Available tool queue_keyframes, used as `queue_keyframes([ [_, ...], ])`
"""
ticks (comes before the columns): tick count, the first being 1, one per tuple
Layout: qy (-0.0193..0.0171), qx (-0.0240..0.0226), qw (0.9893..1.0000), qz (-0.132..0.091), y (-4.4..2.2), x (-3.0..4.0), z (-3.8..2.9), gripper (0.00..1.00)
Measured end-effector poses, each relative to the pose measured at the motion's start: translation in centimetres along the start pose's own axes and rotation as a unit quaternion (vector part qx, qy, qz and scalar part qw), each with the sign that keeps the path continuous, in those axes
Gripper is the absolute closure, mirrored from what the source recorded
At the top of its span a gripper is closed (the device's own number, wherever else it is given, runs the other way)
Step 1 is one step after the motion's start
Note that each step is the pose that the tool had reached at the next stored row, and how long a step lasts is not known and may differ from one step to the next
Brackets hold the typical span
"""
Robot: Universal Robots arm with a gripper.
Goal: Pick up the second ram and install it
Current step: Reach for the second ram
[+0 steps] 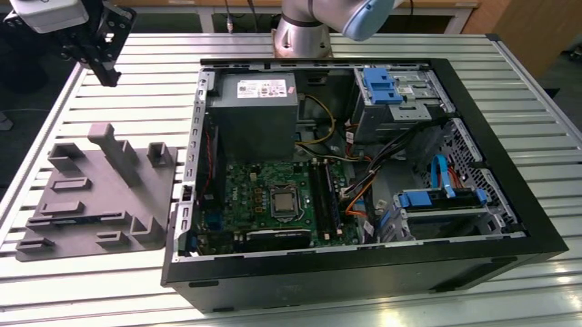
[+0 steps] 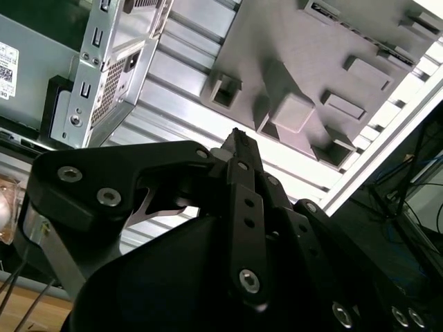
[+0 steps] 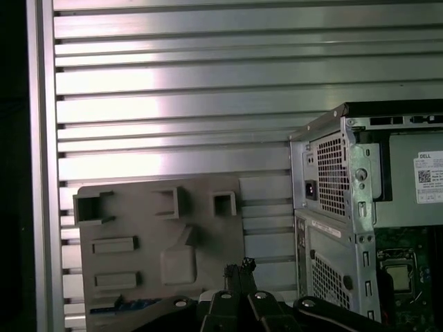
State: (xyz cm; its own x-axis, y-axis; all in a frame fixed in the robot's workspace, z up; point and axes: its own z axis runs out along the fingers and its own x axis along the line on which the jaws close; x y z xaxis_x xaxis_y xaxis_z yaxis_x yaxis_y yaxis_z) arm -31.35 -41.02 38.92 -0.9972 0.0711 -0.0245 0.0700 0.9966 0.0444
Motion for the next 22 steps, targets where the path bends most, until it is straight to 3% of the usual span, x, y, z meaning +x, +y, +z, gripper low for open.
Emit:
queue_keyframes([
  [22,0.0,0.0,1.0,0.0,-0.31,1.11,-0.01,0.89],
])
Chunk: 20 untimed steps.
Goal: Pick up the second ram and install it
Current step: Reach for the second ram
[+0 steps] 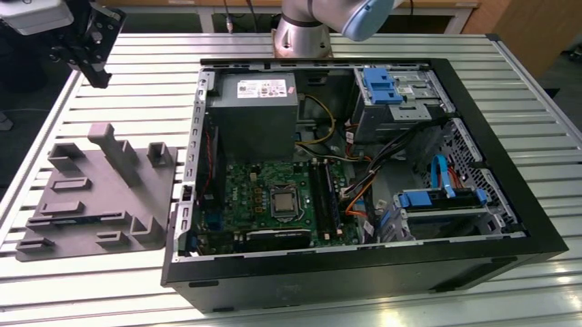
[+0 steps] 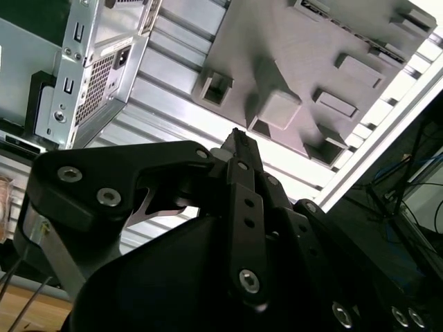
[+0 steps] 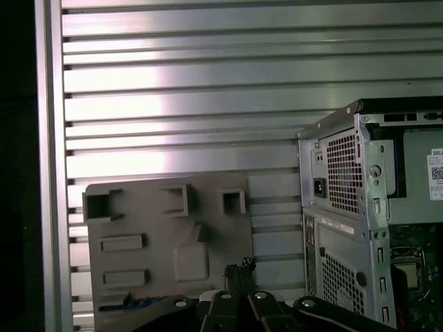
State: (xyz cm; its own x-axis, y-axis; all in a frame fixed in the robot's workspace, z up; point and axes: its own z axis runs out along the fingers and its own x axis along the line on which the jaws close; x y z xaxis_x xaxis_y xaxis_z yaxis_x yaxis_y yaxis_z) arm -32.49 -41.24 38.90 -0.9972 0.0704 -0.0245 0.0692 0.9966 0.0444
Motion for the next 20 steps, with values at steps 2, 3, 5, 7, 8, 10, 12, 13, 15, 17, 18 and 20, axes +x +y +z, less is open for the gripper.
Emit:
queue_keyframes([
  [2,0.0,0.0,1.0,0.0,-0.05,0.08,0.01,0.89],
  [3,0.0,0.0,1.0,0.0,-0.09,0.13,0.02,0.89],
  [5,0.0,0.0,1.0,0.0,-0.14,0.2,0.04,0.89],
  [7,0.0,0.0,1.0,0.0,-0.2,0.26,0.06,0.89],
  [8,0.0,0.0,1.0,0.0,-0.23,0.3,0.07,0.89],
  [10,0.0,0.0,1.0,0.0,-0.28,0.36,0.08,0.89],
  [12,0.0,0.0,1.0,0.0,-0.34,0.43,0.1,0.89],
  [13,0.0,0.0,1.0,0.0,-0.37,0.46,0.1,0.89],
  [15,0.0,0.0,1.0,0.0,-0.41,0.53,0.12,0.89],
  [17,0.0,0.0,1.0,0.0,-0.45,0.59,0.13,0.89],
  [18,0.0,0.0,1.0,0.0,-0.48,0.63,0.13,0.89],
  [20,0.0,0.0,1.0,0.0,-0.52,0.7,0.15,0.89],
])
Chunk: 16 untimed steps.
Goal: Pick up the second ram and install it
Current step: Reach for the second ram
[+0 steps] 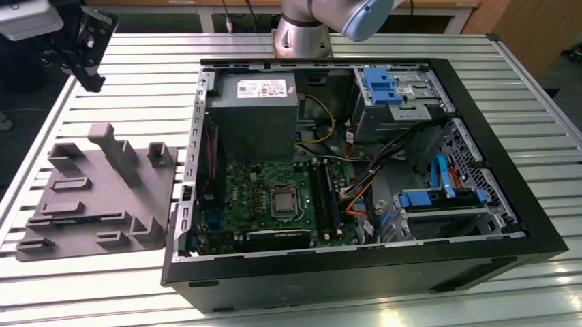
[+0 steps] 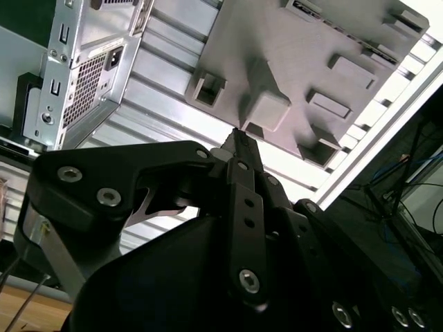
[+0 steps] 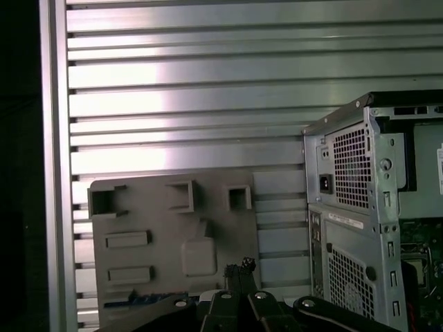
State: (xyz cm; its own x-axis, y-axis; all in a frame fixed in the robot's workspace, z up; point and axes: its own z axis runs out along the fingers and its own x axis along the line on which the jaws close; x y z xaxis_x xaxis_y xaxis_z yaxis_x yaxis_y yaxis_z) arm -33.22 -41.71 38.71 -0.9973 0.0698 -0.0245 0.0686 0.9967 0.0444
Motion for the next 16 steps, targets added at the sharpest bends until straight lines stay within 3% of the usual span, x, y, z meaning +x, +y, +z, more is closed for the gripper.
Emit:
queue_keyframes([
  [16,0.0001,0.0,1.0,0.0,-0.28,0.54,0.03,0.89],
])
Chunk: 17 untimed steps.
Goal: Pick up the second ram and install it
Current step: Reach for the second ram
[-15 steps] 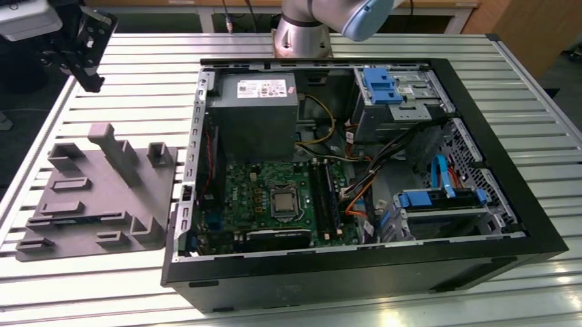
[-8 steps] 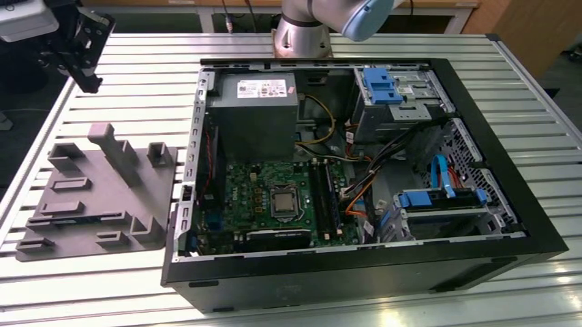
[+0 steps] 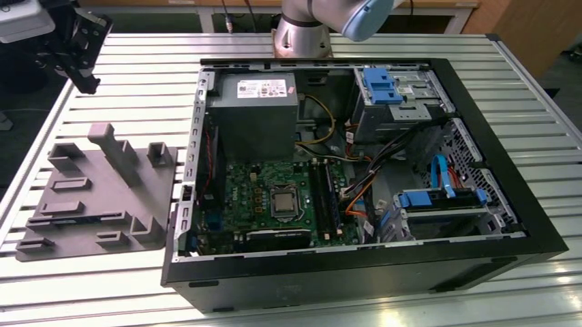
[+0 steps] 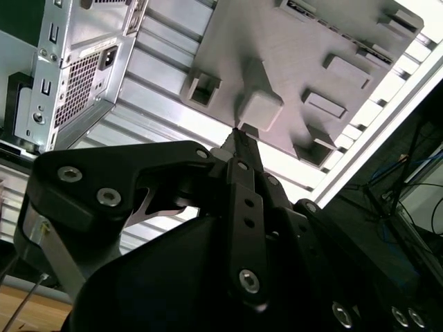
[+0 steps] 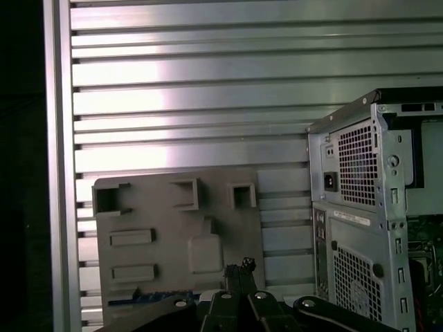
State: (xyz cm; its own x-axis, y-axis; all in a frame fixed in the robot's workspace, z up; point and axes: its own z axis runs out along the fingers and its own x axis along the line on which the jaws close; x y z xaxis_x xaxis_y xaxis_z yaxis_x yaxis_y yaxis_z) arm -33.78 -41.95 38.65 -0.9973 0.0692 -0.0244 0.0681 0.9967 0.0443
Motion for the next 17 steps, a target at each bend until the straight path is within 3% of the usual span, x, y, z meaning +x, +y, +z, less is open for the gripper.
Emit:
queue_keyframes([
  [17,0.0,-0.0001,1.0,-0.001,-0.38,0.58,0.03,0.89],
])
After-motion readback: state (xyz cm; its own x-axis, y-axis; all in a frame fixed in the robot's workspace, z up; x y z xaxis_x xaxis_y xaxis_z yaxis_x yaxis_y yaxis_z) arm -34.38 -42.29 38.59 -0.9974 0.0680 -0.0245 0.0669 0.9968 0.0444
